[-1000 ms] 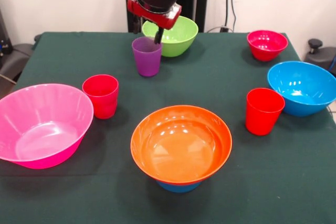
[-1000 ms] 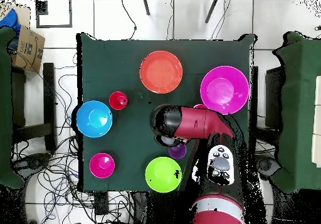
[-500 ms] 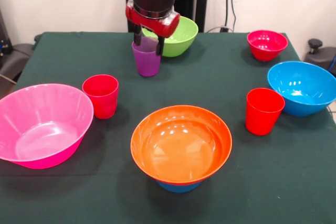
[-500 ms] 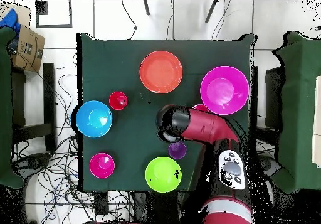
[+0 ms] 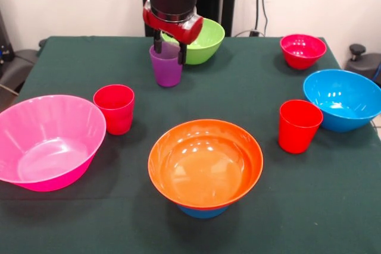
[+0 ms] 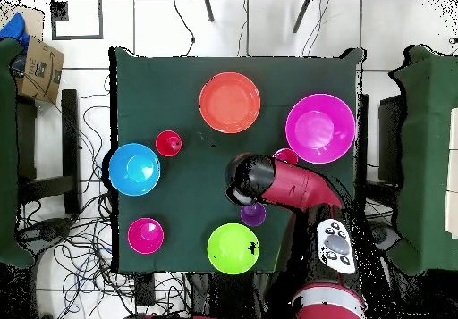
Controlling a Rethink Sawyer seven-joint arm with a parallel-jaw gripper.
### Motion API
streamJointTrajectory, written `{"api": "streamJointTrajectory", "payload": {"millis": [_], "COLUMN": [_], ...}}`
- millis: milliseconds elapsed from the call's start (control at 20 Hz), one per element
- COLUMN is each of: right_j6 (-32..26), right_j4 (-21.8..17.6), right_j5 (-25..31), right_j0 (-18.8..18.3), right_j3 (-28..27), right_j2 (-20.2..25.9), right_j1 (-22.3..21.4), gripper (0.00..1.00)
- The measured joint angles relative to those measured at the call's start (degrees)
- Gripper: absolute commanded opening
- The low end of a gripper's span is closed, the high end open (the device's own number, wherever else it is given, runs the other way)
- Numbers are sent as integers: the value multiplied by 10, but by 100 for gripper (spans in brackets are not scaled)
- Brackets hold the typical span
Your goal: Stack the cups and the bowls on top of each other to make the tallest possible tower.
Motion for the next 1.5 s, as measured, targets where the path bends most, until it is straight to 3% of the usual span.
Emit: {"api": "streamJointTrajectory", "payload": {"millis": [1000,1500], "right_j6": [0,0], "right_j4": [2,6], "right_j5": [-99,-85], "right_j0": [-25,1], "right_j3": [16,23], "right_j2": [19,9], "right_j1": [55,55], "gripper": [100,100]}}
